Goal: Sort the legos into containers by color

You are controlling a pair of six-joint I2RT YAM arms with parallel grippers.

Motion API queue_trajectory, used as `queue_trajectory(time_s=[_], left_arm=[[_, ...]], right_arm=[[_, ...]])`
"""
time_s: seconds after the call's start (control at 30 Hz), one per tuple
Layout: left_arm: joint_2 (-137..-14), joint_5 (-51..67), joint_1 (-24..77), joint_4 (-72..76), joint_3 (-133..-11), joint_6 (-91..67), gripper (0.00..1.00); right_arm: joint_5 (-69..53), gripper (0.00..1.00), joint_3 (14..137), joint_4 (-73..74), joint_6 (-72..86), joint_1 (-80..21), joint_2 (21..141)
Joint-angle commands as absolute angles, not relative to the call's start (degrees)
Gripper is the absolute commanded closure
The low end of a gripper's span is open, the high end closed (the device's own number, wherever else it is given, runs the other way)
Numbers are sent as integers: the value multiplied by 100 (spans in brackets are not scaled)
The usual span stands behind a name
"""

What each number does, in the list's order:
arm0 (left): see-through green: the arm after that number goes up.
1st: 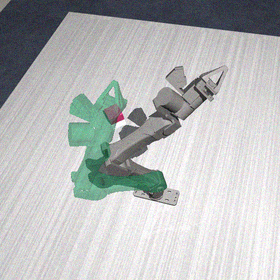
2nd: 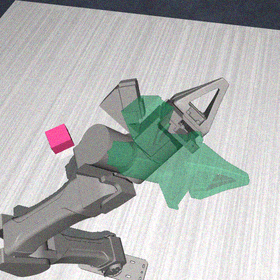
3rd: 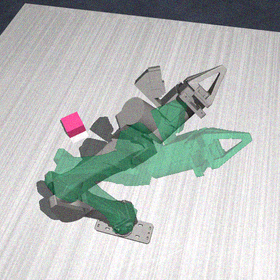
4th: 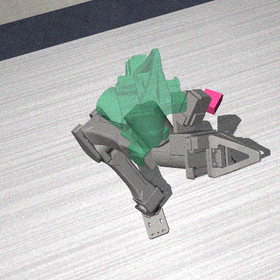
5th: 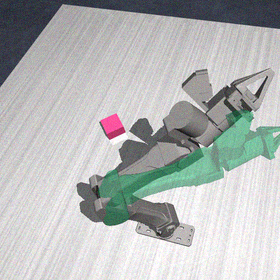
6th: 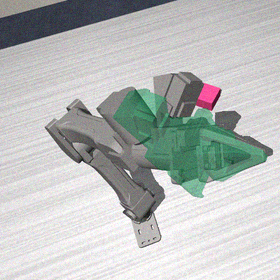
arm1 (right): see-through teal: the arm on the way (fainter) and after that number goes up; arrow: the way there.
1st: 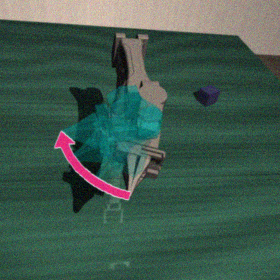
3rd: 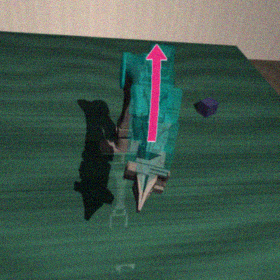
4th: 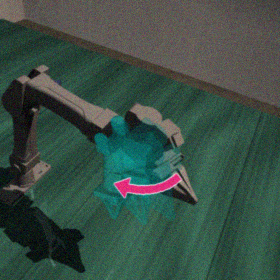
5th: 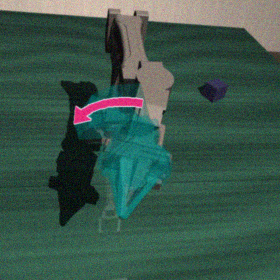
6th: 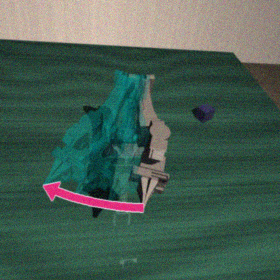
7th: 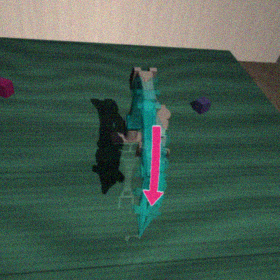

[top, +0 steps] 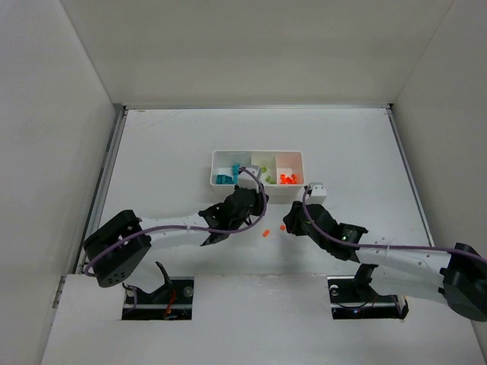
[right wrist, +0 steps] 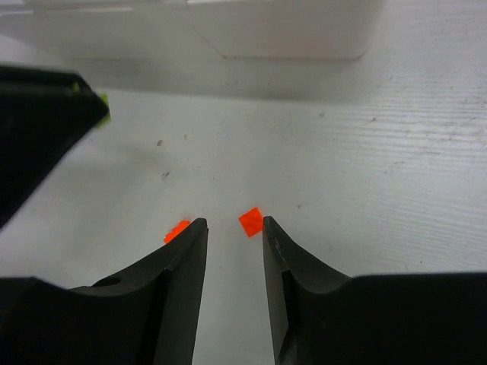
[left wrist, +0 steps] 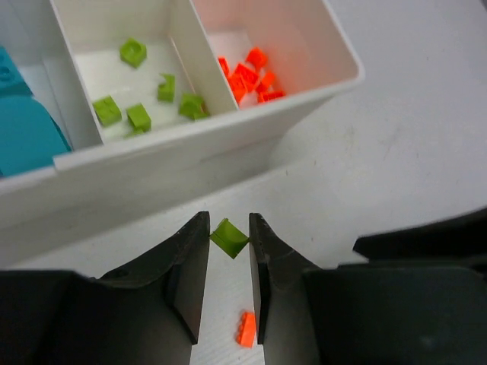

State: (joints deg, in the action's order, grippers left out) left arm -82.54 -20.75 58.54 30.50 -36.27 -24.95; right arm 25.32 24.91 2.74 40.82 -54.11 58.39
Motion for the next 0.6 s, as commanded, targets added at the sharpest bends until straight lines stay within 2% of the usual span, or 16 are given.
queue_trajectory(time_s=[0.0, 0.4, 0.47, 0.57], left_arm=[[-7998, -2039, 5560, 3015, -4121, -2487, 77], [-9438, -1986, 4847, 2883, -5563, -2417, 76], [-9614, -1986, 4777, 2874, -5703, -2408, 73], [-9677, -2021, 4654, 2874, -5783, -2452, 63]], right_arm=[[2672, 60, 2514, 237, 4114, -5637, 5765], [2654, 58, 2654, -193, 3674, -6455, 6275], [2663, 57, 2689, -202, 3647, -6464, 6372], [2628, 55, 2725, -333, 3569, -6464, 6512]])
